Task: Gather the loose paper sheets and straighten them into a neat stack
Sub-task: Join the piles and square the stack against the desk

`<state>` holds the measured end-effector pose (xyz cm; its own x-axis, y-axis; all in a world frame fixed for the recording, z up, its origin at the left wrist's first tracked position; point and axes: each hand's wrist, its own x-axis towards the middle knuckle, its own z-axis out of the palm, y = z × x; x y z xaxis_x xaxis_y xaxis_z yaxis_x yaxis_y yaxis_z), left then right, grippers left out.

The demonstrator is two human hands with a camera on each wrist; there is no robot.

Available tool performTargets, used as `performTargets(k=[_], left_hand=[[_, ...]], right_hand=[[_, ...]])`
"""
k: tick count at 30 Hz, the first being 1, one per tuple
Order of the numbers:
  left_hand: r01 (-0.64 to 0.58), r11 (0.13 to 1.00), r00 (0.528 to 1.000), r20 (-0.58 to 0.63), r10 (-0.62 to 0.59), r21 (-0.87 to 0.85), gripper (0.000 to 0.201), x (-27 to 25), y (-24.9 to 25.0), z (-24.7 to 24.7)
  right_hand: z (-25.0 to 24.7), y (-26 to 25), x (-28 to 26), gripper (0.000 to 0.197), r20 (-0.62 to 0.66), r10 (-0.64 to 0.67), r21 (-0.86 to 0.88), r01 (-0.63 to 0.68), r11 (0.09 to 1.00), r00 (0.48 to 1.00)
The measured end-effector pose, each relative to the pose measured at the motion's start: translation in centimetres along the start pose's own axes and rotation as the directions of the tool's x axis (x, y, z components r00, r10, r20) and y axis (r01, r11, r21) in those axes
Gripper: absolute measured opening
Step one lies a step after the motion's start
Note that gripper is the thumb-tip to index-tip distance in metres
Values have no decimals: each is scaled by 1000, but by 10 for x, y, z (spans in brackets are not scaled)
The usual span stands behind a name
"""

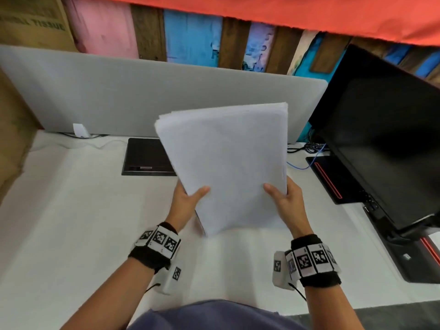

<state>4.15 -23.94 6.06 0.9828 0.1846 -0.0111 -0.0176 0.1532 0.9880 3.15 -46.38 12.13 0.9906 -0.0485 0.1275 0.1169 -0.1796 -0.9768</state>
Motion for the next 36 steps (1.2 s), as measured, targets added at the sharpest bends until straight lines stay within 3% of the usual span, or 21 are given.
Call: performTargets(k=[3, 6, 8, 11, 13, 17, 20, 23, 28, 30, 31, 32, 33, 34, 36], left_hand=[[-145, 989, 984, -103, 146, 20, 51, 3, 31, -10], [-188, 982, 973, -127, 191, 32, 43, -2, 40, -16], [-210, 976, 968, -127, 215, 51, 32, -7, 41, -17], [-236, 971, 958, -157, 238, 35, 33, -8, 48, -17], [-269, 963, 947, -170, 271, 34, 36, -6, 59, -17], [-381, 924, 894, -242, 376, 31, 46, 6, 93, -13], [-446, 895, 846, -315, 430, 21, 27, 15, 116, -4], [-455, 890, 811, -407, 421, 13, 11, 27, 126, 3], [-433, 901, 829, -386, 405, 18, 8, 31, 128, 4], [-430, 903, 856, -306, 417, 29, 8, 27, 124, 1], [-422, 906, 871, -262, 416, 38, 11, 25, 121, -2], [-402, 915, 888, -226, 400, 42, 13, 24, 115, -5], [-375, 926, 904, -204, 376, 46, 16, 24, 108, -8], [-350, 935, 916, -190, 353, 50, 18, 24, 100, -11], [-316, 947, 930, -179, 322, 62, 19, 23, 85, -15]], right_hand=[[21, -6, 8, 30, -53, -49, 93, 54, 994, 997], [43, 0, 10, 36, -101, -26, 160, 42, 986, 995], [53, 0, 9, 51, -103, -26, 178, 44, 983, 994], [57, -10, 12, 85, -133, -38, 247, 70, 967, 990], [54, -23, 18, 91, -181, -29, 292, 82, 953, 983], [54, -57, 31, 59, -277, -56, 317, 146, 937, 959], [56, -76, 44, 42, -401, -67, 309, 204, 929, 914], [59, -80, 53, 27, -449, -34, 297, 185, 937, 893], [51, -81, 54, 8, -376, -89, 214, 180, 960, 922], [45, -82, 52, 16, -326, -202, 82, 241, 967, 924], [41, -83, 50, 24, -296, -267, -62, 260, 964, 917], [38, -85, 49, 33, -245, -350, -273, 282, 920, 904], [35, -89, 48, 41, -144, -441, -515, 313, 798, 886], [34, -95, 47, 49, -3, -494, -721, 340, 603, 869], [40, -114, 48, 59, 256, -413, -893, 377, 246, 874]])
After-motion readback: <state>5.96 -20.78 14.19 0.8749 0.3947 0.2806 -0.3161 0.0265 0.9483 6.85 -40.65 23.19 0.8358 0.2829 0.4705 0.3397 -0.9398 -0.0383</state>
